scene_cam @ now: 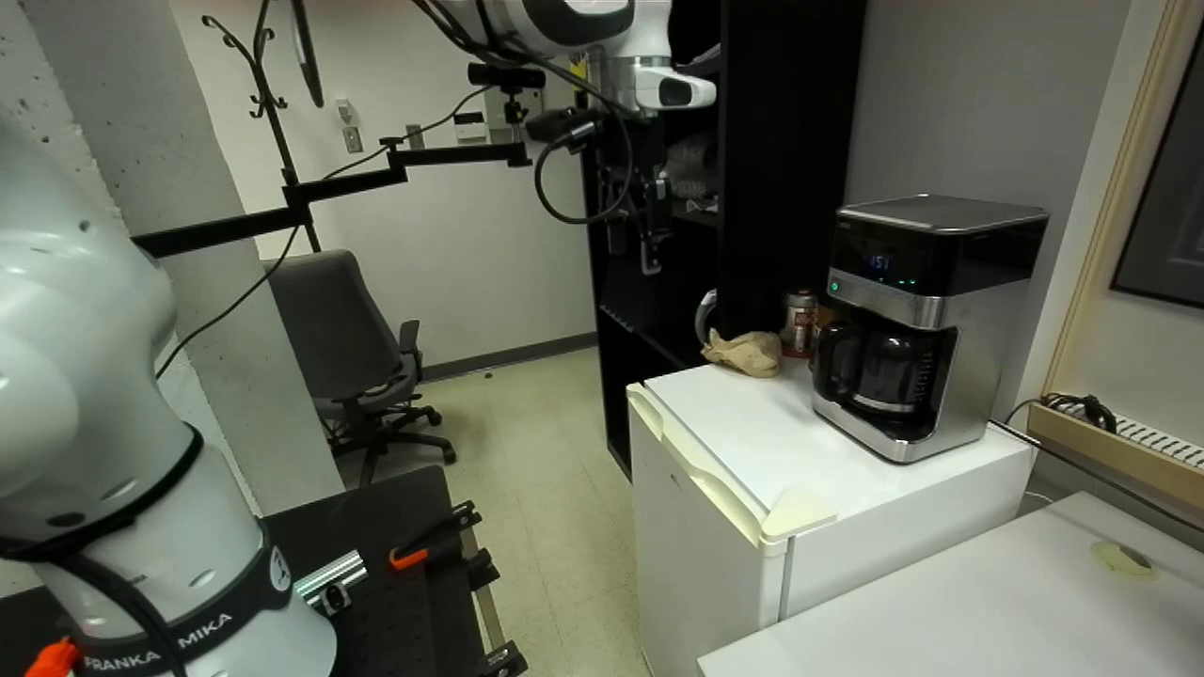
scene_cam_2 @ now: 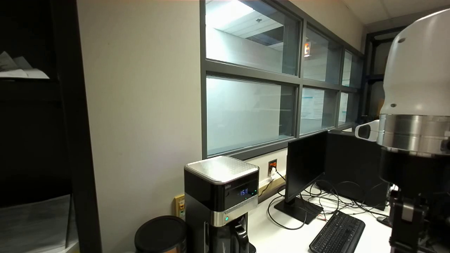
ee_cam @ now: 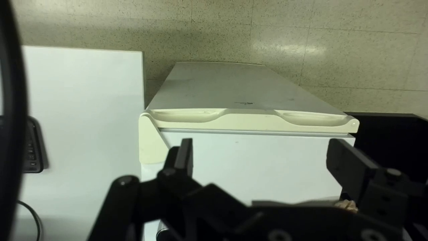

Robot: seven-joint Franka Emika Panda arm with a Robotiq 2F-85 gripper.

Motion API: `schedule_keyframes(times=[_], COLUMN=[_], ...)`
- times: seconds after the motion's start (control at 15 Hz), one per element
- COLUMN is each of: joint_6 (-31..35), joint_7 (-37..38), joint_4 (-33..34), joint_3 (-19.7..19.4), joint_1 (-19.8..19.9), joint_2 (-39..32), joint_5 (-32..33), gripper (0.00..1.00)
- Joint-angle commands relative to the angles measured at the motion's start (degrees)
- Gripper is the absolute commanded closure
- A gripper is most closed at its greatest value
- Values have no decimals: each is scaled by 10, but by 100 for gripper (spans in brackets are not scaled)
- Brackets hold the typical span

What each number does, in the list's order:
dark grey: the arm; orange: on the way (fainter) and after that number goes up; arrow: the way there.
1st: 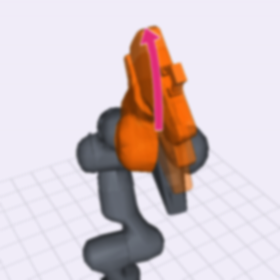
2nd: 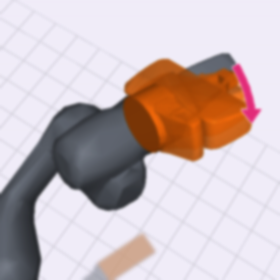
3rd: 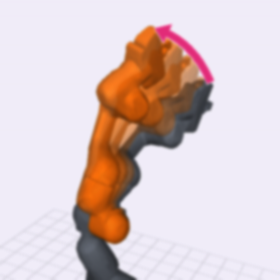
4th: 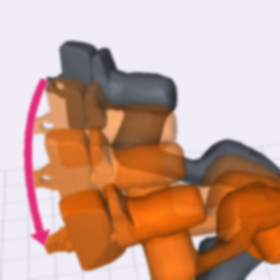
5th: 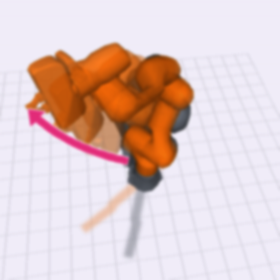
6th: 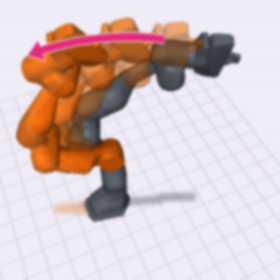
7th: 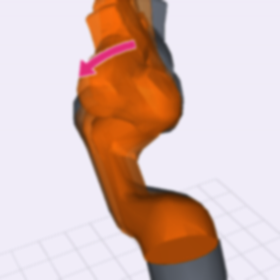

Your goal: Push the far left round button on the coffee making machine

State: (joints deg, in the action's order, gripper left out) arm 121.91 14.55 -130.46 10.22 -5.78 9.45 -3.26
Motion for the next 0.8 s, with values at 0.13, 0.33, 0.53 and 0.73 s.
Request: schedule_keyframes(times=[0.13,0.33,0.53,0.73], joint_6=[25,49,76,99], joint_7=[12,17,28,46], joint_4=[39,52,64,81], joint_3=[-10,-16,-21,-25], joint_1=[2,2,0,-2], joint_2=[-63,-89,-112,-139], joint_5=[20,31,44,60], gripper=[0,0,0,0])
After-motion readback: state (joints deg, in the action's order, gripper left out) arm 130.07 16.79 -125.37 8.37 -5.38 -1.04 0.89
